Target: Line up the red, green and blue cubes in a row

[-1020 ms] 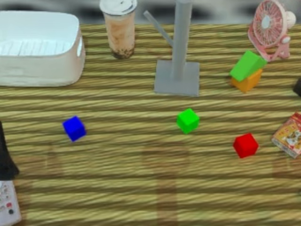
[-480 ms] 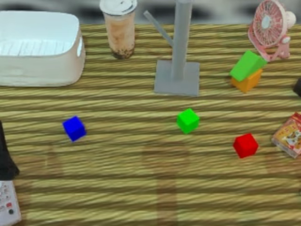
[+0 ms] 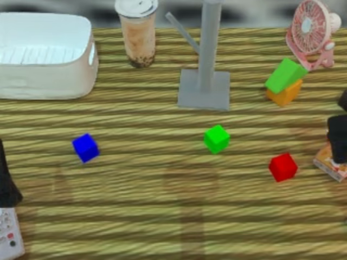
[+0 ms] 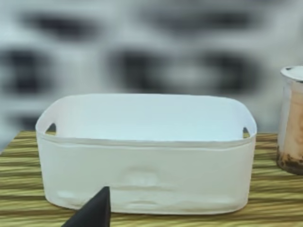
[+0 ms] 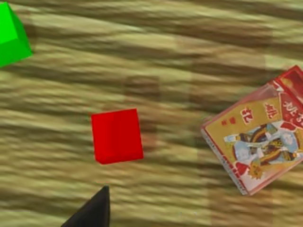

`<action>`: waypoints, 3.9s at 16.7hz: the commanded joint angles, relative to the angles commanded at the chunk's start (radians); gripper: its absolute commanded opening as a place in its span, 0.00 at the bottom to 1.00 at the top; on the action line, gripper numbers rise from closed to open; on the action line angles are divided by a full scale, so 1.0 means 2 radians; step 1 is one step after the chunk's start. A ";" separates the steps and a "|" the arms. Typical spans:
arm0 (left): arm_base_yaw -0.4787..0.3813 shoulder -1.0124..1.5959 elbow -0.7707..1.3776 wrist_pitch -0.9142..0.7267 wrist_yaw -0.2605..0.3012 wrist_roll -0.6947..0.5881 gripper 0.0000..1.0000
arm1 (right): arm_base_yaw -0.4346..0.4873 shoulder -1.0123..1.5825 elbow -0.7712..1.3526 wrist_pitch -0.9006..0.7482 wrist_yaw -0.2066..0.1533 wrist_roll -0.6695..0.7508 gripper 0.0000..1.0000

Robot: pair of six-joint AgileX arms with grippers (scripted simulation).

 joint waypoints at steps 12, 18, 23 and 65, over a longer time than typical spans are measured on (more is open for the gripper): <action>0.000 0.000 0.000 0.000 0.000 0.000 1.00 | 0.077 0.409 0.300 -0.204 0.000 0.005 1.00; 0.000 0.000 0.000 0.000 0.000 0.000 1.00 | 0.076 0.417 0.307 -0.207 0.000 0.005 1.00; 0.000 0.000 0.000 0.000 0.000 0.000 1.00 | 0.078 0.446 0.278 -0.150 0.001 0.005 1.00; 0.000 0.000 0.000 0.000 0.000 0.000 1.00 | 0.083 0.418 0.303 -0.184 0.001 0.006 0.00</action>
